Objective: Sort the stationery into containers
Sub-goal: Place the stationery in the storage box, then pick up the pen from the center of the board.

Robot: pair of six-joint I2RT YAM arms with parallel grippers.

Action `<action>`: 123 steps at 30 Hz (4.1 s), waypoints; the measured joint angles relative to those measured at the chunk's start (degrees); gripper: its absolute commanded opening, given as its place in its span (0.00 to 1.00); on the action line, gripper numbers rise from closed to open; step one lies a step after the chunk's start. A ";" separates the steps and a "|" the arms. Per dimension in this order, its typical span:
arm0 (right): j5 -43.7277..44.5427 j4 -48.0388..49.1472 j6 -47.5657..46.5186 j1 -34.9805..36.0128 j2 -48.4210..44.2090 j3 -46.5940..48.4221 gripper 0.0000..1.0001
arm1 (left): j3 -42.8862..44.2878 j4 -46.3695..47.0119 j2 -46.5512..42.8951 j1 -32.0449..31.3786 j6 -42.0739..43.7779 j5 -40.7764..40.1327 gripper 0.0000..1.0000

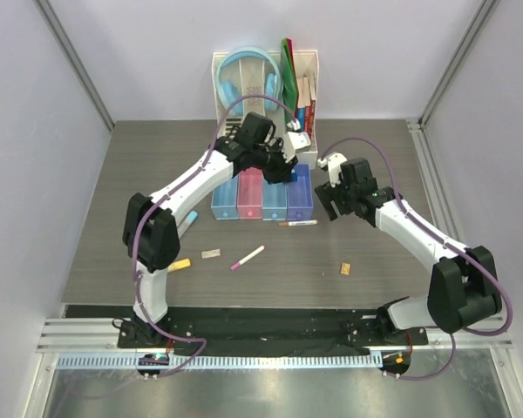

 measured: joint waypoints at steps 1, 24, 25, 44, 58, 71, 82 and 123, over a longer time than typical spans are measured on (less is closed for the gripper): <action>-0.11 0.09 -0.20 -1.29 -0.02 -0.96 0.84 | 1.68 -0.02 1.51 -0.42 0.00 0.20 0.00; -9.84 0.83 -1.81 -18.36 -9.81 -7.15 0.84 | 15.82 -2.16 19.10 -1.75 2.03 -0.46 0.00; -10.16 0.83 -1.79 -18.51 -9.90 -7.17 0.84 | 15.82 -2.16 19.39 -1.75 2.08 -0.46 0.00; -12.66 0.83 -1.16 -19.61 -12.48 -7.28 0.84 | 16.46 -1.97 24.70 -2.19 2.29 -0.20 0.18; -13.25 0.85 -0.92 -20.20 -13.92 -7.37 0.84 | 16.55 -1.90 24.83 -2.58 2.27 -0.15 0.35; -13.42 0.83 -0.74 -20.20 -14.99 -7.37 0.85 | 16.55 -2.14 24.81 -2.86 1.99 -0.17 0.43; -15.17 0.00 -1.29 -20.20 -14.69 -7.37 0.85 | 15.69 -3.43 16.55 -2.86 0.31 -1.60 0.59; -13.73 -11.96 -25.55 -2.29 -0.31 -8.17 0.84 | -45.38 -9.25 -29.44 -2.84 6.84 -18.10 1.00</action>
